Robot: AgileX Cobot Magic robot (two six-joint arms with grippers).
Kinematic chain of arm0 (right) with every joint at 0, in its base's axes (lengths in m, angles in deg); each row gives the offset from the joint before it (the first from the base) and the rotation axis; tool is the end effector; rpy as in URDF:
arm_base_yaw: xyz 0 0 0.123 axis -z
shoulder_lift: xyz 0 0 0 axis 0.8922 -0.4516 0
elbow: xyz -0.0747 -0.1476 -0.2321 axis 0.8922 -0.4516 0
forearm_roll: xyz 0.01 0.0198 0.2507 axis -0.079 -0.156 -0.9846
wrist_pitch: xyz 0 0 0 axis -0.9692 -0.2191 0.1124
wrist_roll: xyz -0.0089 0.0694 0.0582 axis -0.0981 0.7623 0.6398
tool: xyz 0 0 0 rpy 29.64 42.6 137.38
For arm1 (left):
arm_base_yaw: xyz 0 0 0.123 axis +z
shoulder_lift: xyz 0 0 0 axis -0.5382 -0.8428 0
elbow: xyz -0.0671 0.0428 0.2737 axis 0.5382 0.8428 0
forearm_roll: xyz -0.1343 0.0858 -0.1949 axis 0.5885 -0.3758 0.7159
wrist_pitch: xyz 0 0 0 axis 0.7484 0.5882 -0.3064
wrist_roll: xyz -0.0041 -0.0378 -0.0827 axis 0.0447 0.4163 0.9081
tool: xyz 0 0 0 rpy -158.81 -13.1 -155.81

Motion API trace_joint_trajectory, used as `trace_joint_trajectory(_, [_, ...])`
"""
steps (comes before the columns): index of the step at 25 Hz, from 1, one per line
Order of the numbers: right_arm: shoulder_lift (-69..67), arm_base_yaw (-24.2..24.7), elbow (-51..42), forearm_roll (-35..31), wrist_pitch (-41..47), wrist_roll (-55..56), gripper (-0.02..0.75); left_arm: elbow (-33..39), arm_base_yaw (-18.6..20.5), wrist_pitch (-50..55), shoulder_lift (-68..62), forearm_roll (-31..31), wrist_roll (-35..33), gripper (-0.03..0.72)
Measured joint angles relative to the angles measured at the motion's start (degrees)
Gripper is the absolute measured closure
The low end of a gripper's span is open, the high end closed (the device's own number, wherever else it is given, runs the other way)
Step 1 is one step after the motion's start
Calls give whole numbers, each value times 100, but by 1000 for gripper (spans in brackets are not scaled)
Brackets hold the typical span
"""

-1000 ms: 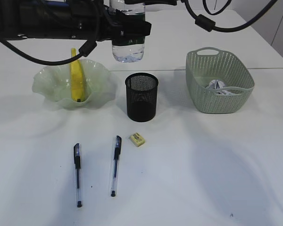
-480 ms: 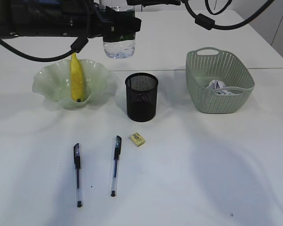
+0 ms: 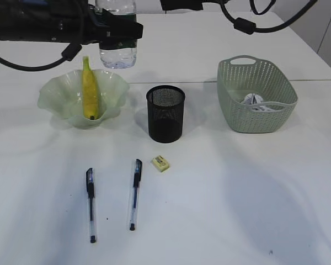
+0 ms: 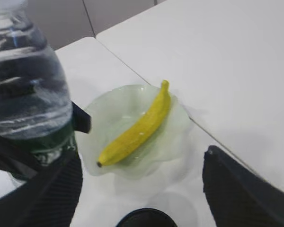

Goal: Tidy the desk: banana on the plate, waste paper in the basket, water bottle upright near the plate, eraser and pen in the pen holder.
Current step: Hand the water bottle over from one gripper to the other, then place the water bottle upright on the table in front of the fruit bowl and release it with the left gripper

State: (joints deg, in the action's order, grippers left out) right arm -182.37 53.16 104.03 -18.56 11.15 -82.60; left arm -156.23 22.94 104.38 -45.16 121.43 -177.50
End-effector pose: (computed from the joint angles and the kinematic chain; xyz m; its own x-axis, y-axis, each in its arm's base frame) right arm 0.4622 0.1447 0.3404 -0.2970 -0.2858 -0.9111 -0.8250 0.5572 0.0942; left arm 0.4209 -0.1372 0.2744 -0.2433 0.0916 -0.9656 0.8059 0.5731 -0.1487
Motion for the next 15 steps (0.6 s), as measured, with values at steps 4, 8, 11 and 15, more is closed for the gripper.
trace_joint_trajectory(4, [0, 106, 0, 299, -296, 0, 147, 0, 341, 326, 0, -229, 33, 311])
trace_joint_trajectory(8, [0, 211, 0, 526, -730, 0, 147, -12, 740, 775, 0, -281, 33, 311])
trace_joint_trajectory(11, [0, 235, 0, 655, -1144, 0, 147, -12, 1011, 1064, 0, -281, 37, 312])
trace_joint_trajectory(15, [0, 235, 0, 693, -1437, 0, 147, -12, 1251, 1419, 0, -281, 46, 311])
